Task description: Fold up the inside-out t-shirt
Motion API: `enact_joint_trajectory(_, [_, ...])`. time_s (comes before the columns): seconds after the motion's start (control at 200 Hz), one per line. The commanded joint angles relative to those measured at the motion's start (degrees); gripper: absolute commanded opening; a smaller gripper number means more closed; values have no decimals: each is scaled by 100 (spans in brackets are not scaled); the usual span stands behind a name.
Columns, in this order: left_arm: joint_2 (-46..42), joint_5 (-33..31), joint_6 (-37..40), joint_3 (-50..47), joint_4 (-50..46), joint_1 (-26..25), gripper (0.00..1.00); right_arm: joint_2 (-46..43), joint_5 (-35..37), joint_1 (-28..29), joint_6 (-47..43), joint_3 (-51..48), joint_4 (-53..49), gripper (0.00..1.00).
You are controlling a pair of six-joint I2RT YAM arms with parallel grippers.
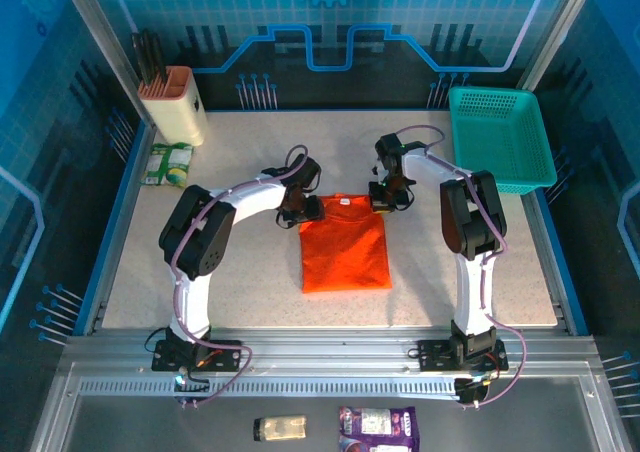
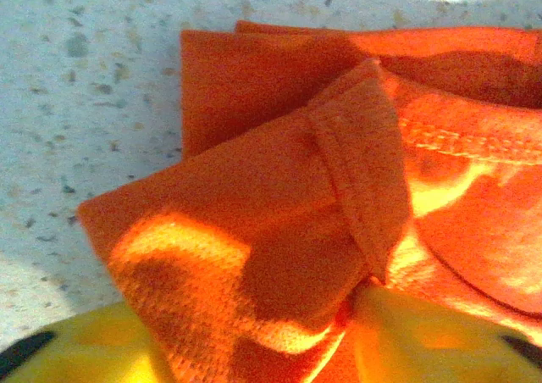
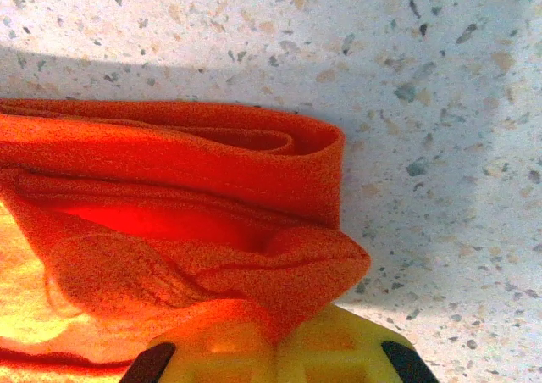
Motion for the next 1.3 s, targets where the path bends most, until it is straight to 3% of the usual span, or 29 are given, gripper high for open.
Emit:
enact_joint_trajectory(0.0, [423,545,-77,6,-65,-46,43,61,252,-71,-68,-146,-398,0])
enact_joint_trajectory(0.47, [126,211,157,-164,148,35,0,-224,335,-114,41,-409,-133,0])
enact_joint_trajectory(0.715, [-647,252,552,-133,574,257,0,-1155,195,-249,153,-668,515,0])
enact_joint_trajectory(0.946, [-1060,727,857,289,963,458,0,-1793,-234,-565,376,-410,792,0])
enact_joint_trajectory(1.296, [-772,1225,1129,1358,1640,910,0,-1524,-452,-850,129,1007,1195,0])
